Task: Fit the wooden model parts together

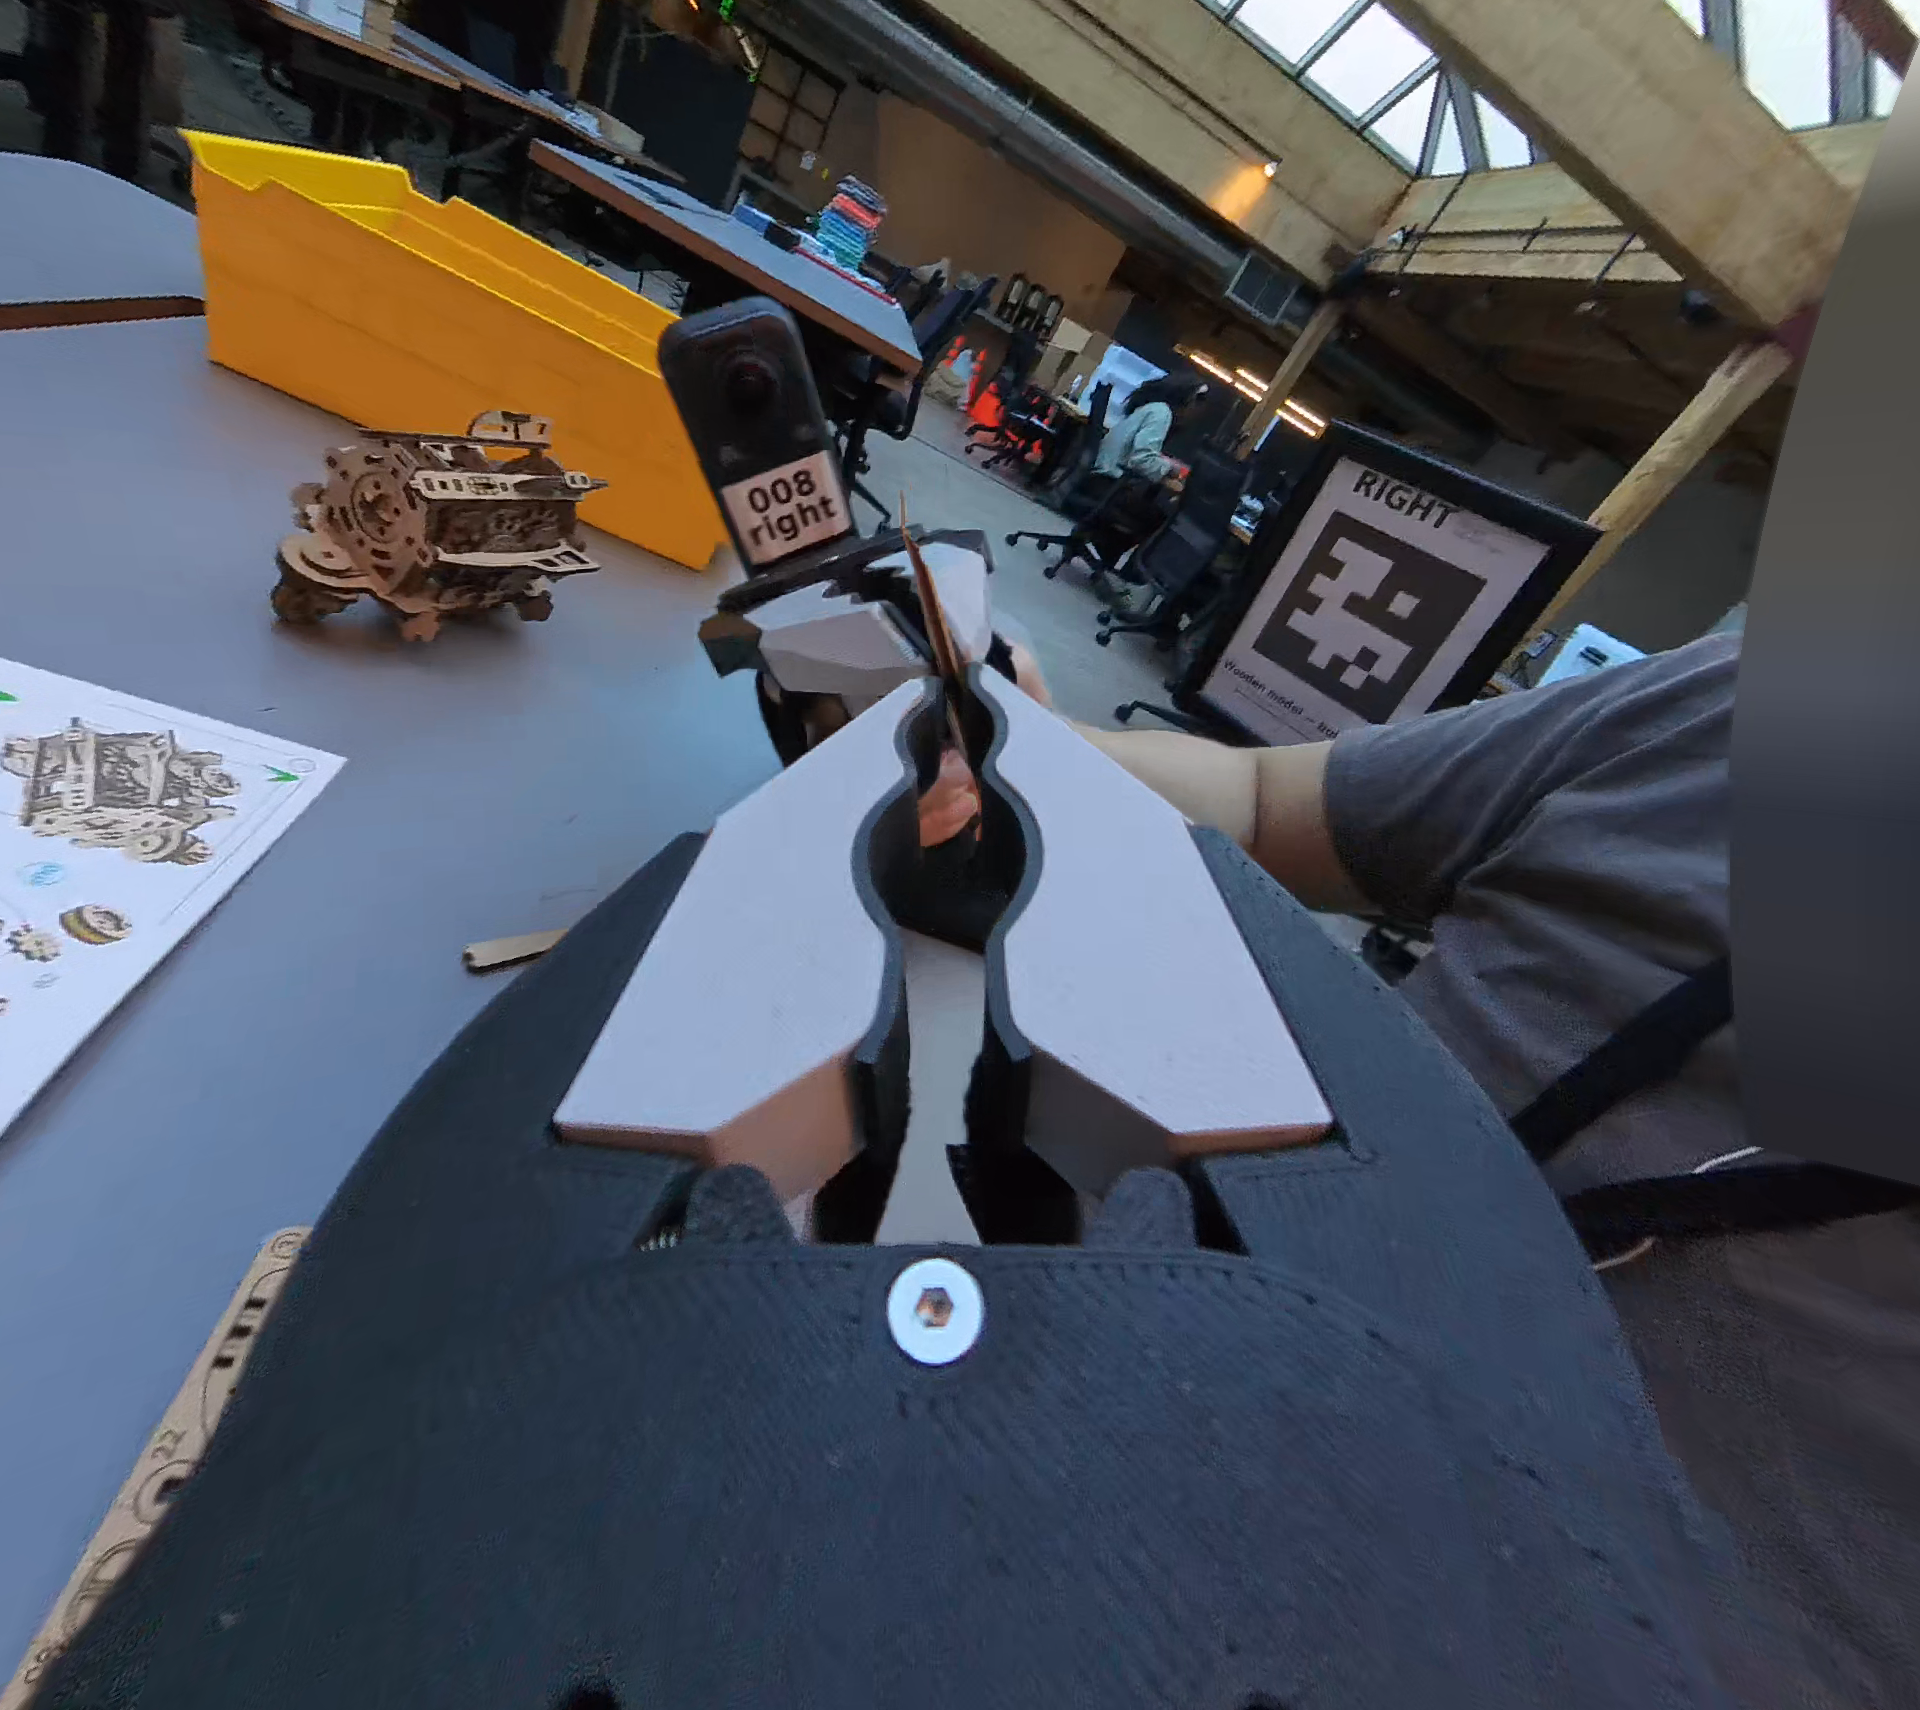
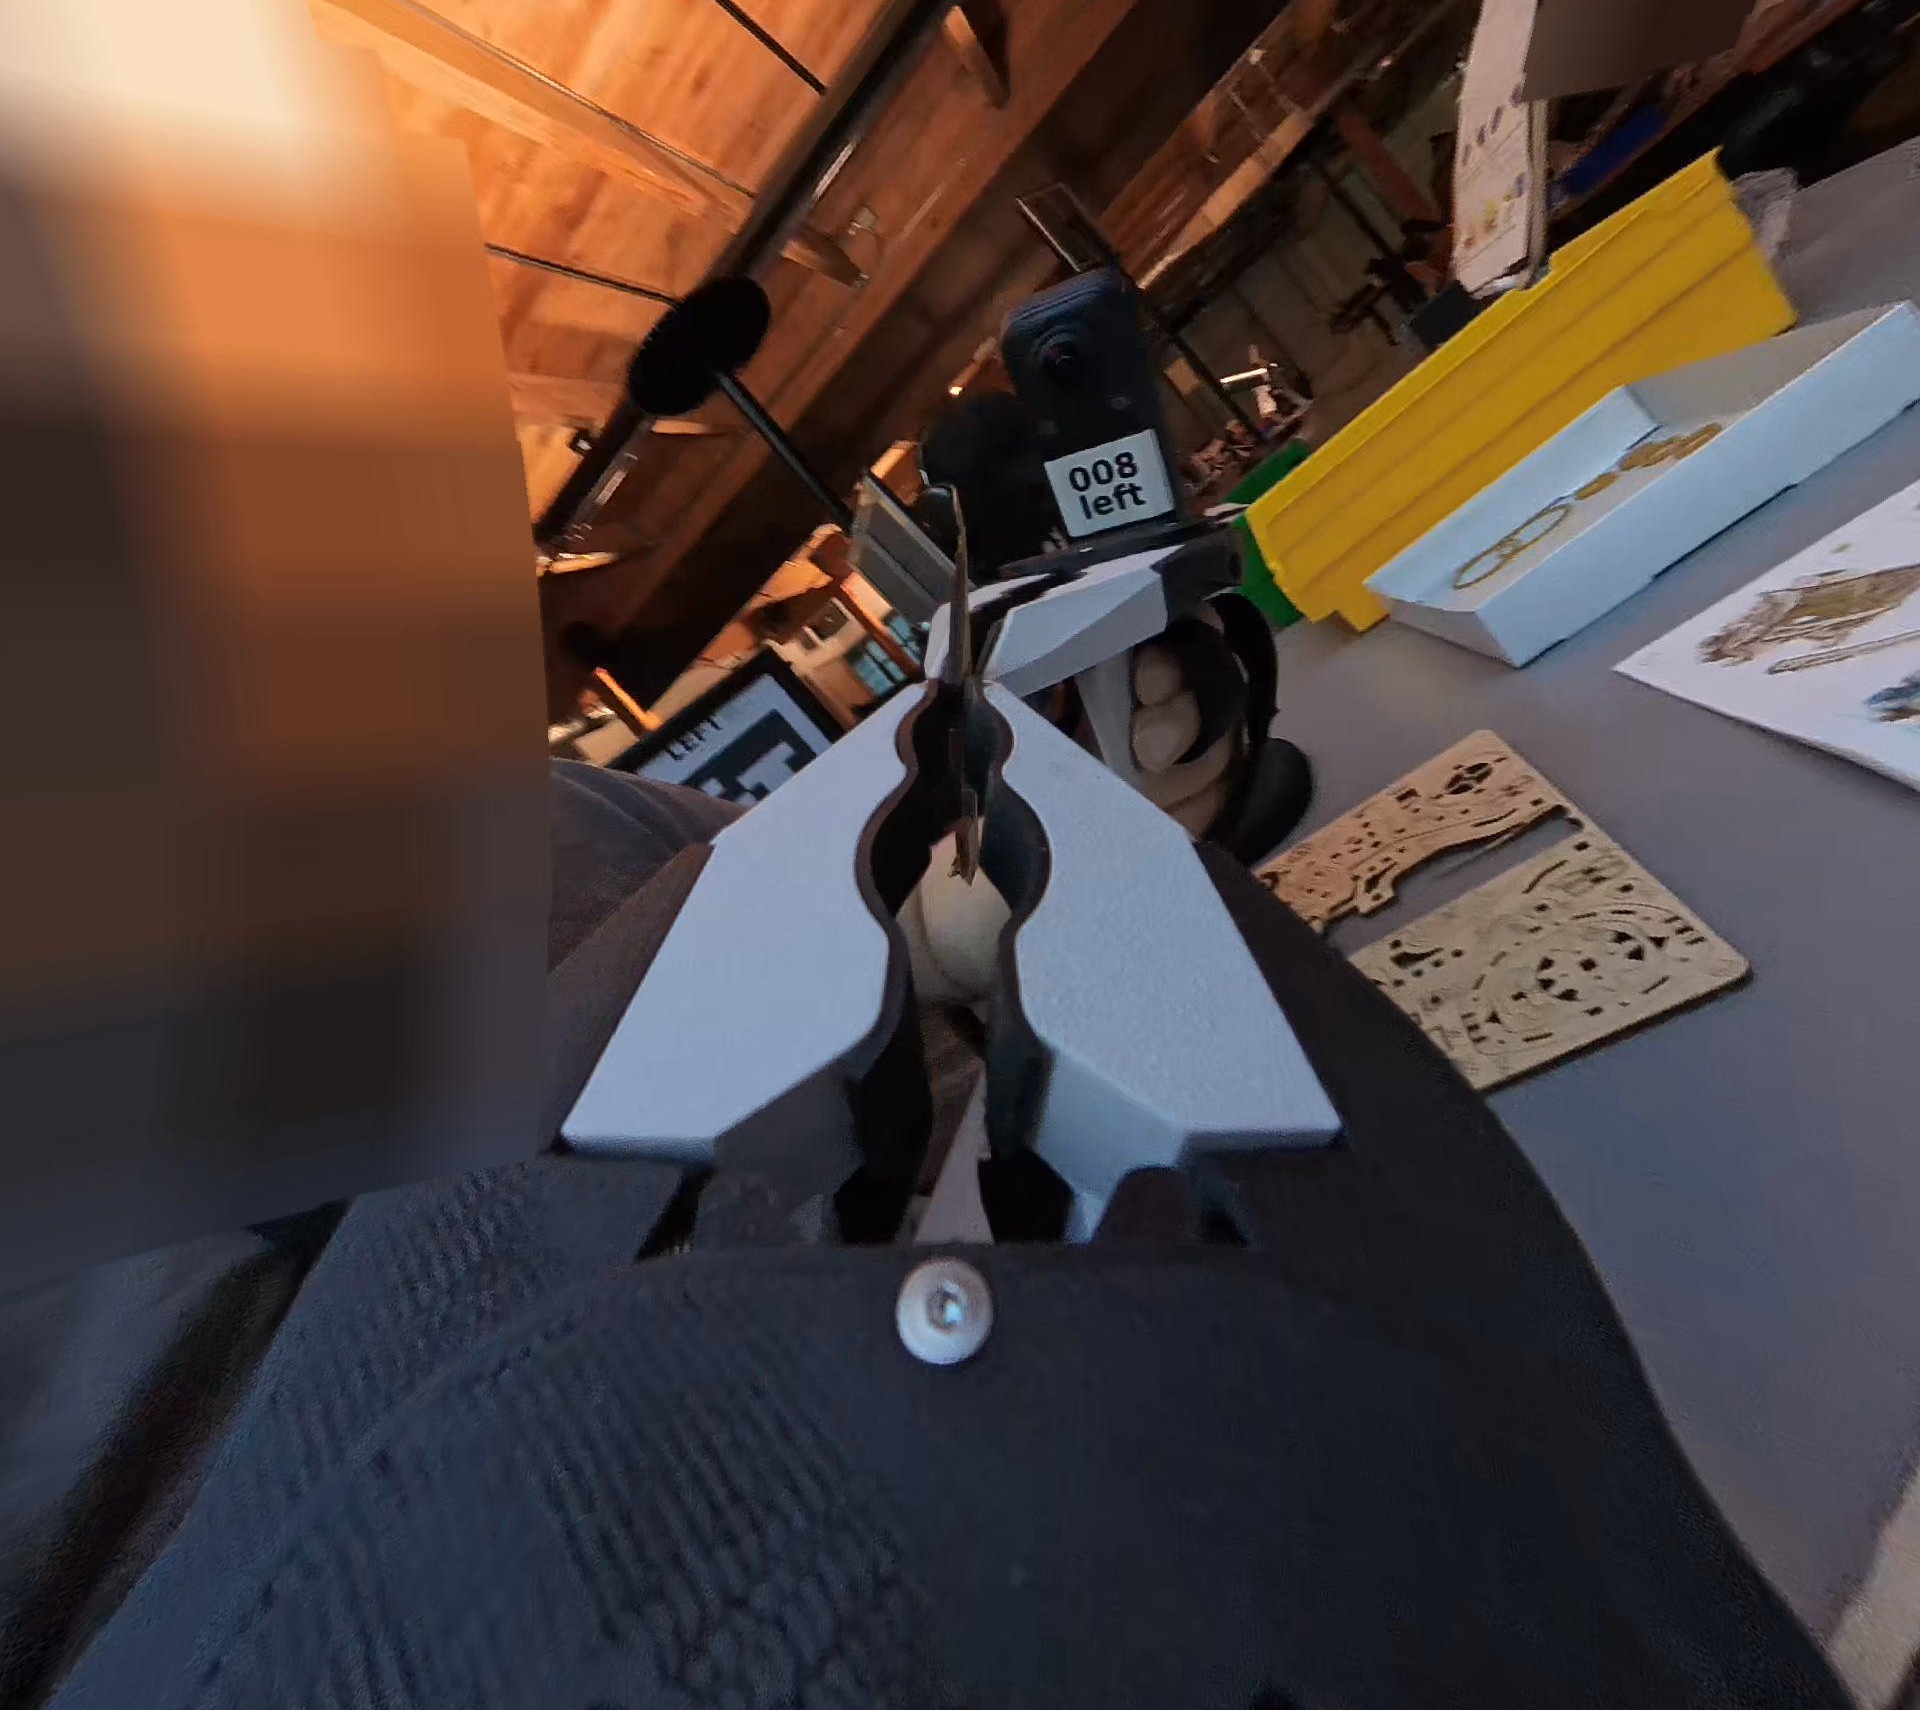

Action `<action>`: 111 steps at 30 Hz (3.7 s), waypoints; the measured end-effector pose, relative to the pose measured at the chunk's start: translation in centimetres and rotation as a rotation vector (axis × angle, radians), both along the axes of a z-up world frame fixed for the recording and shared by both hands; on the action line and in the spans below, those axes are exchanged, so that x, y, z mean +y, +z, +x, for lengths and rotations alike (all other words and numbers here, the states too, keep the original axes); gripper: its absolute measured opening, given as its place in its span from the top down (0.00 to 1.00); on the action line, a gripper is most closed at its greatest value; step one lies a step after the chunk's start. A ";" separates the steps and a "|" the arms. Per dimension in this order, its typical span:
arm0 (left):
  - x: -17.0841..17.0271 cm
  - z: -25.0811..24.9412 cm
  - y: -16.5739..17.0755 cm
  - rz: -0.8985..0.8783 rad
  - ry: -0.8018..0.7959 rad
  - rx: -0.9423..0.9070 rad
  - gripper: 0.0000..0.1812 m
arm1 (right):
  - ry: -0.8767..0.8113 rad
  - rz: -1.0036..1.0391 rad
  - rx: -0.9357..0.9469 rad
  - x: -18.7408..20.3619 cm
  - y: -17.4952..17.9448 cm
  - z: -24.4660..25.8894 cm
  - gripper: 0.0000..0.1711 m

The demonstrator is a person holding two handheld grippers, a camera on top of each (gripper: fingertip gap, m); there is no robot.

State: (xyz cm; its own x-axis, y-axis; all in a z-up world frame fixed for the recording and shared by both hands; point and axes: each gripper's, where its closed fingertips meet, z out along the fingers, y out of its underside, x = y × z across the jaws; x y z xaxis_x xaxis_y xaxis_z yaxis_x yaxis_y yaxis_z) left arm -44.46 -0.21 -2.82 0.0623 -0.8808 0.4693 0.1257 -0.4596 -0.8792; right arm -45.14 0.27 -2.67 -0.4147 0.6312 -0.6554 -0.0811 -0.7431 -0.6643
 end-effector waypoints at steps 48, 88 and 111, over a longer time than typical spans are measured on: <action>2.8 -0.1 -2.1 0.045 0.249 0.107 1.00 | -0.340 0.285 -0.197 2.8 -1.9 -0.2 1.00; 3.2 0.1 -2.7 -0.074 0.239 0.064 1.00 | -0.232 0.240 -0.325 2.5 -3.5 0.0 0.99; 2.9 0.2 -2.9 -0.061 0.219 0.094 1.00 | -0.193 0.174 -0.305 2.8 -3.5 0.4 0.96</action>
